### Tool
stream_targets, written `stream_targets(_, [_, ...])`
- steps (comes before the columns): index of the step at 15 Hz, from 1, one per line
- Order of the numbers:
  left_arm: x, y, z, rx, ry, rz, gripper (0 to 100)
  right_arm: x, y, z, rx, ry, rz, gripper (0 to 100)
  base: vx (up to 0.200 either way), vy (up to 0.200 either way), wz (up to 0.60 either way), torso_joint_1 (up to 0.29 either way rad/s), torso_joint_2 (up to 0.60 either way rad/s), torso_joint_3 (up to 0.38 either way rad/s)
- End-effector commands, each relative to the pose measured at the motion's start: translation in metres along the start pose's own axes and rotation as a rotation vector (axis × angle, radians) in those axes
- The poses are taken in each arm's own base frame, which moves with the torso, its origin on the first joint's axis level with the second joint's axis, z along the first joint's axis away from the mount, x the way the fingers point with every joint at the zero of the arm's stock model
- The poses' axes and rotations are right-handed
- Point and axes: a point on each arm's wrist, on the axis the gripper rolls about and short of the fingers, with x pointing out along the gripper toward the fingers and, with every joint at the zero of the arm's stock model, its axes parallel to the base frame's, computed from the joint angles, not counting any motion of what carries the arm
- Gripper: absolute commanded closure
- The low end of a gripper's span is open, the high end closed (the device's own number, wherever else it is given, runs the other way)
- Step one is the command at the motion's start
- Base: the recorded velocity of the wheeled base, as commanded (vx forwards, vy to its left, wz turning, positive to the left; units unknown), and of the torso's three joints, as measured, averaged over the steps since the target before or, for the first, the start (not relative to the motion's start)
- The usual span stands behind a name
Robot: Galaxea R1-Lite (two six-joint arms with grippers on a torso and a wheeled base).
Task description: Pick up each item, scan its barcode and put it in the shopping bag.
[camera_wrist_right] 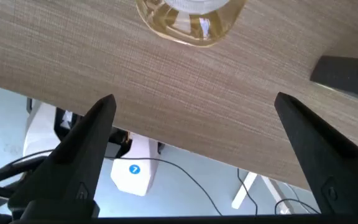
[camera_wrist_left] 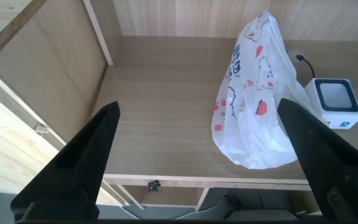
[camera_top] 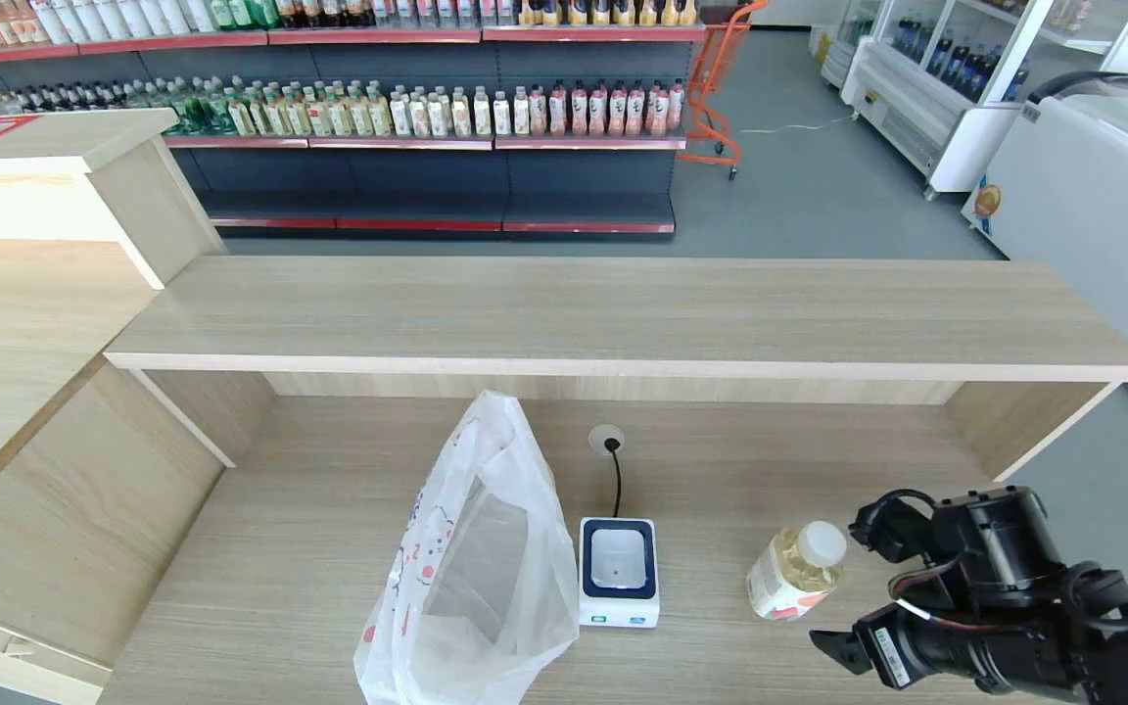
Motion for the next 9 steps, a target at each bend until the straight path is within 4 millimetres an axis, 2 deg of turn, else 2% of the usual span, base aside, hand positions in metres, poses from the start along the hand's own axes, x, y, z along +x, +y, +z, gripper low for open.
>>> stream_targets(1, [0.000,0.000,0.000,0.000,-0.001,0.000,0,0.041,0.022,-0.014,0.002,0.049,-0.041,0,0.000,0.000,0.00,0.000,0.00,0.000])
stream_targets(6, [0.000,0.000,0.000,0.000,-0.001,0.000,0,0.066,0.044,-0.013,0.067,-0.055,-0.080,0,0.000,0.000,0.00,0.000,0.00,0.000])
stream_targets(9, [0.000,0.000,0.000,0.000,-0.001,0.000,0,0.081,0.048,-0.008,0.079,-0.143,-0.110,0,0.000,0.000,0.00,0.000,0.00,0.000])
